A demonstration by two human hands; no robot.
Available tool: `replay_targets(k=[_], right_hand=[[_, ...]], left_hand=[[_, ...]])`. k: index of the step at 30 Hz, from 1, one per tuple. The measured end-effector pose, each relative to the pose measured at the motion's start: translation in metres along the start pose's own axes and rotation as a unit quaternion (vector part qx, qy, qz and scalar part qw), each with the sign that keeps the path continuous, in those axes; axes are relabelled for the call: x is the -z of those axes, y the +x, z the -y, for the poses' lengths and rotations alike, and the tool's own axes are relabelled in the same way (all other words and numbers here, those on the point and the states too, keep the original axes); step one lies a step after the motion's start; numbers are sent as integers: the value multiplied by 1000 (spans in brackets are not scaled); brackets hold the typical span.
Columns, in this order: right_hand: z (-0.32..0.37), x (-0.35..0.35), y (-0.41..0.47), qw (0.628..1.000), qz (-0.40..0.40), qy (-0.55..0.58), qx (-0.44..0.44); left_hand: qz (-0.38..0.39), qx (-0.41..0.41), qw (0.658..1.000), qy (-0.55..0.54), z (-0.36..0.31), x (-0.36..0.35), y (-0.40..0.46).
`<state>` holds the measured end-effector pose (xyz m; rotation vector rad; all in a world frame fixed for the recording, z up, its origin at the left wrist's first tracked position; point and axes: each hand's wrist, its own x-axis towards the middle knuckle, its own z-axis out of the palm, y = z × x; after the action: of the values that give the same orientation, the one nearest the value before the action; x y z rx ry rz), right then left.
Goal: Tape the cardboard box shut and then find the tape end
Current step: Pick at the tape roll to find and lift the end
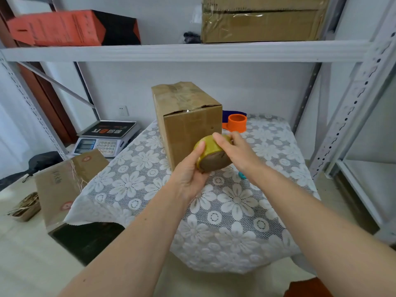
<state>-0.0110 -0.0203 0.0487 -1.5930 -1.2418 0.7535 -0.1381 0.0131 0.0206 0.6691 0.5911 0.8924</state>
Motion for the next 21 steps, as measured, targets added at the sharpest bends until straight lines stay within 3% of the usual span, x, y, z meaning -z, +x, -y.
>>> replay_targets(k=[3, 9, 15, 19, 21], right_hand=[[-2, -5, -2, 1000, -4, 2, 19], [-11, 8, -4, 988, 72, 121, -60], [1, 6, -5, 993, 92, 52, -48], [13, 5, -9, 982, 168, 58, -60], [16, 1, -9, 984, 151, 76, -60]], left_hand=[[-62, 13, 998, -3, -3, -1, 4], [-112, 51, 991, 44, -12, 3, 6], [-169, 70, 983, 18, -7, 2, 12], [-160, 45, 985, 39, -6, -5, 6], [-137, 23, 987, 75, -4, -7, 6]])
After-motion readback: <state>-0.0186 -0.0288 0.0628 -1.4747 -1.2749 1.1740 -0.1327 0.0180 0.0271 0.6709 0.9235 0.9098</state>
